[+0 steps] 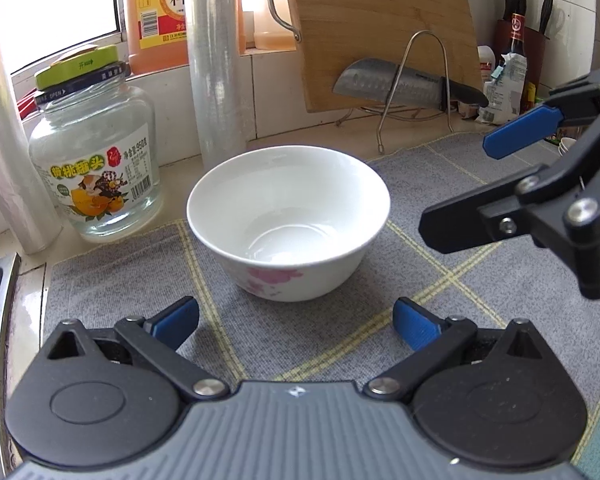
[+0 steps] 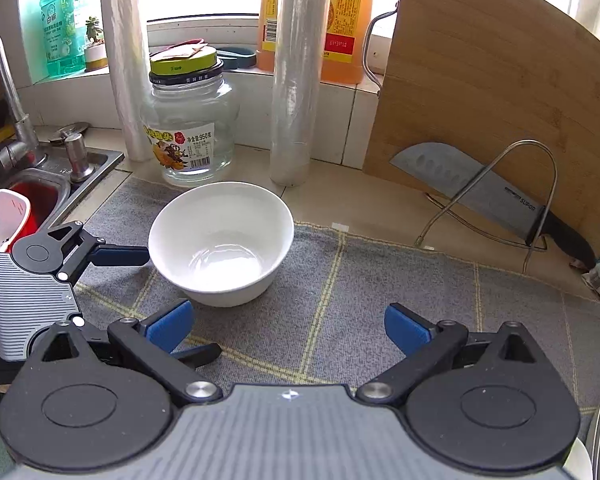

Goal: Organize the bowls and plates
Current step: 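Close the right gripper on the pink-flowered bowl's rim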

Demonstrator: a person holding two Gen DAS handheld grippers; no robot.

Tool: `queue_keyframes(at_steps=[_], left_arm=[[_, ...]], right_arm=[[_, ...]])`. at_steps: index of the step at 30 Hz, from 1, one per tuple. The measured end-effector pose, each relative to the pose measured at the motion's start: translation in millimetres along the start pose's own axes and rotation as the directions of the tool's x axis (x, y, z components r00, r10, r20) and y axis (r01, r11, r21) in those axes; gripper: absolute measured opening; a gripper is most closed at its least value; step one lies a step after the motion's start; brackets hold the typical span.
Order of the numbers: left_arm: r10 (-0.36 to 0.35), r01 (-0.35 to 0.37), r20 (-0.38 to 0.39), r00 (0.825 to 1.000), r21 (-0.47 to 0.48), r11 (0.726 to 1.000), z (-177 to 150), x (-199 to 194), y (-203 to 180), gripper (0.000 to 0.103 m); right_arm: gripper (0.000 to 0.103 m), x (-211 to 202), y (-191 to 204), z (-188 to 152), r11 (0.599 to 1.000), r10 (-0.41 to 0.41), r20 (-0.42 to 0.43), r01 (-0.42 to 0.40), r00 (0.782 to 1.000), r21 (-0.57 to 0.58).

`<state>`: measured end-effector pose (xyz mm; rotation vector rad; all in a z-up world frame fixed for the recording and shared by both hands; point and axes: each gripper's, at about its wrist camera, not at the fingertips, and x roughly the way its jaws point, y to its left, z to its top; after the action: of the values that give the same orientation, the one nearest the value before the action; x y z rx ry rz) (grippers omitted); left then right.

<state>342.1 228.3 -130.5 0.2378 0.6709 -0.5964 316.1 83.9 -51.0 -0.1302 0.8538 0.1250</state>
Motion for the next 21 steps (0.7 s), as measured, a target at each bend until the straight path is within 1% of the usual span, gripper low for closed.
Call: queue_keyframes(at_steps=[3,8,13,16,21], left_arm=[[0.002,-0.002,0.032,0.999,-0.003,1.0,5.3,-0.6,3.3,0.102],[-0.008,0.008,0.066,0.998,0.002,1.0,8.3,-1.8,6.6,0.102],[-0.015,0.014,0.08,0.997,0.007,1.0,10.4,-1.3,7.0,0.101],[-0.027,0.027,0.081,0.996,0.006,1.0,12.1,0.7,7.8,0.101],[-0.03,0.029,0.09,0.995,0.011,1.0,14.0,2.8,8.3,0.1]], right_arm=[[0.103,9.9,-1.3,11.0,0.999,0.036,-0.004,-0.036,0.999,0.003],[0.103,26.7,-8.7,28.7,0.991,0.125,-0.017,-0.124,0.992,0.048],[0.103,42.1,-10.1,42.9,0.985,0.166,-0.019,-0.165,0.986,0.048],[0.103,54.4,-10.9,51.2,0.979,0.201,-0.034,-0.2,0.979,0.036],[0.103,73.9,-11.6,60.7,0.969,0.248,-0.087,-0.246,0.965,0.035]])
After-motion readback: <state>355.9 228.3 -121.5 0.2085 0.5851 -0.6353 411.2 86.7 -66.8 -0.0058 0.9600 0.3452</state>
